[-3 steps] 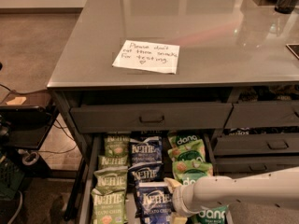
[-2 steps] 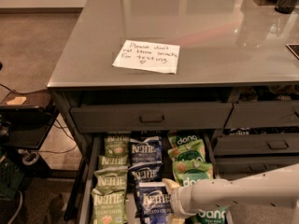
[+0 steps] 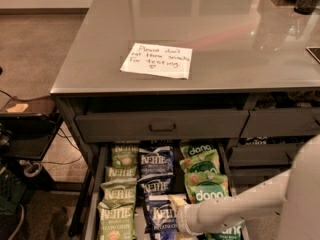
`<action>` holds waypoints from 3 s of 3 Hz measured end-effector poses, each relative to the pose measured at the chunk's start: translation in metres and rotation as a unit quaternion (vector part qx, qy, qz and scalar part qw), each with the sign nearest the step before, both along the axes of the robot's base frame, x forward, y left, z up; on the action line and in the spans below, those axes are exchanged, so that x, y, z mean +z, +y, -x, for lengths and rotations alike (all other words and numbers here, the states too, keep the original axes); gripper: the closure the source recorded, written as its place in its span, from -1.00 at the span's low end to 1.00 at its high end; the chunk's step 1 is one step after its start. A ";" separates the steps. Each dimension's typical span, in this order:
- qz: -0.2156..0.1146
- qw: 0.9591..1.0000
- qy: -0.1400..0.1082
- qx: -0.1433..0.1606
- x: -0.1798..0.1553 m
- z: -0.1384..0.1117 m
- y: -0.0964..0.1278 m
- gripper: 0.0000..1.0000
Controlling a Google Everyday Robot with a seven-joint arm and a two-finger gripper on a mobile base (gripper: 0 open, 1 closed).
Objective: Pick blue chip bag from middle drawer and place on counter
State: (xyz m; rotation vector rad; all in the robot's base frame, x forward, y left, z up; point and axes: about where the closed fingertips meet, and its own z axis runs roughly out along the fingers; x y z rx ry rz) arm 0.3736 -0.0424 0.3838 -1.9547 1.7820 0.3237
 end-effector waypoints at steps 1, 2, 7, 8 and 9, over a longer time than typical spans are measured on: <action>0.004 1.000 -0.007 0.010 -0.011 0.000 0.005 -1.00; 0.004 1.000 -0.008 0.020 -0.023 0.000 0.007 -0.64; -0.072 0.997 0.039 0.003 0.044 -0.026 0.028 1.00; -0.120 0.991 0.054 0.000 0.084 -0.042 0.027 1.00; -0.154 0.986 0.057 0.004 0.133 -0.054 0.027 1.00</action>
Offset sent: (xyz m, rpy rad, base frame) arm 0.0006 0.0090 -0.0395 -0.0110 -0.0190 0.0649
